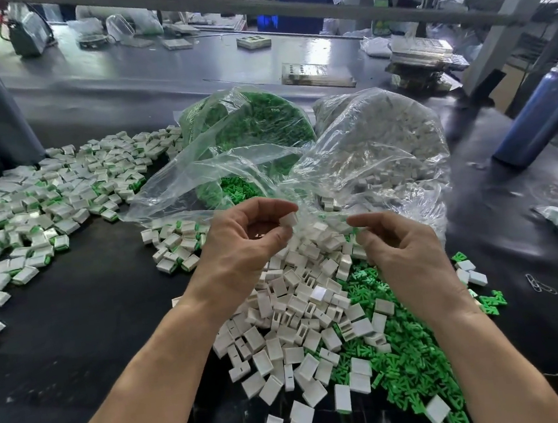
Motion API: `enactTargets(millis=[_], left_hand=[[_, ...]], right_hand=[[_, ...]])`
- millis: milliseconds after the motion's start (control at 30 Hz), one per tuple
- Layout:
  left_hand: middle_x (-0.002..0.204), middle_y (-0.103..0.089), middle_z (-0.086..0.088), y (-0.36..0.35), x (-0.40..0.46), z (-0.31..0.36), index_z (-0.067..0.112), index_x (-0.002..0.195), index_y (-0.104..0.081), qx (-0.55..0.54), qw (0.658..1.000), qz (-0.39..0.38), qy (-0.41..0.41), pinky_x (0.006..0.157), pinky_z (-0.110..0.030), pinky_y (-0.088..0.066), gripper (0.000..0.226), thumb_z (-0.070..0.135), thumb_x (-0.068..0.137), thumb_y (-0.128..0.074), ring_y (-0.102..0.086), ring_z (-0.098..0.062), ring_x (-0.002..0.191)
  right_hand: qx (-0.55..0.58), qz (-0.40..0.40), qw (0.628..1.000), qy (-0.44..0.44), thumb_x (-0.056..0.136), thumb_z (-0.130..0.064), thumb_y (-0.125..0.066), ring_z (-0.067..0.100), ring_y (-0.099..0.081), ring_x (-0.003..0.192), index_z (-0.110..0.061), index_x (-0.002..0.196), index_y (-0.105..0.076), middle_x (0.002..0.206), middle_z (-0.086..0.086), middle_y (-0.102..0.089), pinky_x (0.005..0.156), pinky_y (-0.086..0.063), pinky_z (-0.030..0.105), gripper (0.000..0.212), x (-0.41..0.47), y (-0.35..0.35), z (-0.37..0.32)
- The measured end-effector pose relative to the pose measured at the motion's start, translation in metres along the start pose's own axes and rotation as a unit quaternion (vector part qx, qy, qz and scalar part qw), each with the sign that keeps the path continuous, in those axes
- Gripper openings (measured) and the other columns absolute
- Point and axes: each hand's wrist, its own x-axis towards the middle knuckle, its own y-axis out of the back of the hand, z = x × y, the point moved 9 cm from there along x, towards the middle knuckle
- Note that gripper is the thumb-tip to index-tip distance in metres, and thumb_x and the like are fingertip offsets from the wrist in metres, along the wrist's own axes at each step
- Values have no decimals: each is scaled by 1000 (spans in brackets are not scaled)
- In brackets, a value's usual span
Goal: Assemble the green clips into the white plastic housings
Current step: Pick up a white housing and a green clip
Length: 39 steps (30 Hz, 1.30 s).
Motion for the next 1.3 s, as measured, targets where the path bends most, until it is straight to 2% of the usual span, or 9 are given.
enactTargets(millis=[133, 233, 300, 433, 533, 800, 967, 1300], left_hand=[[106, -78, -4, -5, -2, 3, 19, 108, -75, -42, 999, -11, -19, 86, -25, -59, 25, 8, 86, -77, -75, -21, 99], [107, -78, -4, -10, -3, 4, 20, 107, -74, -48, 998, -23, -24, 88, -28, -60, 25, 12, 84, -77, -74, -23, 101], [106, -77, -4, -14, -4, 3, 19, 107, -74, -34, 999, -27, -23, 88, -31, -61, 22, 11, 86, -76, -74, -24, 100], [100, -77, -1, -19, -5, -1, 17, 107, -73, -19, 999, -30, -14, 82, -24, -59, 22, 13, 85, -77, -73, -16, 92], [96, -77, 1, -21, -5, -5, 16, 104, -73, -20, 999, -26, -6, 79, -22, -58, 21, 6, 87, -77, -72, -14, 87], [91, -78, 0, -28, -7, -6, 18, 100, -75, -36, 999, -34, -4, 74, -17, -56, 18, 5, 87, -77, -73, -11, 81], [93, -78, -5, -24, -6, -6, 14, 100, -75, -53, 998, -20, -2, 76, -22, -59, 16, 2, 89, -76, -74, -16, 84], [96, -79, -5, -29, -8, -4, 10, 104, -76, -52, 998, -27, -5, 78, -23, -59, 18, -1, 90, -74, -75, -17, 86]], right_hand=[[68, -17, 997, 18, 101, -13, -64, 3, -64, 70, -32, 108, -75, 86, -5, -71, 59, -52, 17, 23, -4, -11, -7], [132, -27, 991, 24, 97, -10, -68, 17, -71, 73, -16, 109, -71, 90, 5, -77, 58, -56, 23, 14, -6, -19, -12], [180, -28, 983, 23, 93, -14, -72, 24, -73, 75, -9, 109, -70, 94, 11, -78, 57, -58, 27, 17, -6, -21, -13], [254, -43, 966, 8, 83, -23, -79, 23, -63, 68, -10, 102, -75, 83, 12, -71, 53, -52, 27, 24, -6, -28, -11], [306, -48, 951, -6, 75, -24, -83, 20, -64, 66, -13, 97, -79, 80, 14, -70, 51, -52, 26, 25, -6, -32, -10], [325, -45, 945, 8, 80, -18, -81, 22, -69, 69, -12, 97, -80, 86, 17, -74, 54, -54, 27, 18, -7, -33, -14], [333, -33, 942, 11, 86, -16, -76, 28, -75, 77, -6, 102, -73, 100, 23, -76, 56, -59, 29, 19, -8, -31, -15], [284, -21, 958, 23, 84, -15, -77, 26, -70, 72, -9, 104, -75, 86, 15, -74, 59, -59, 30, 21, -9, -30, -17]])
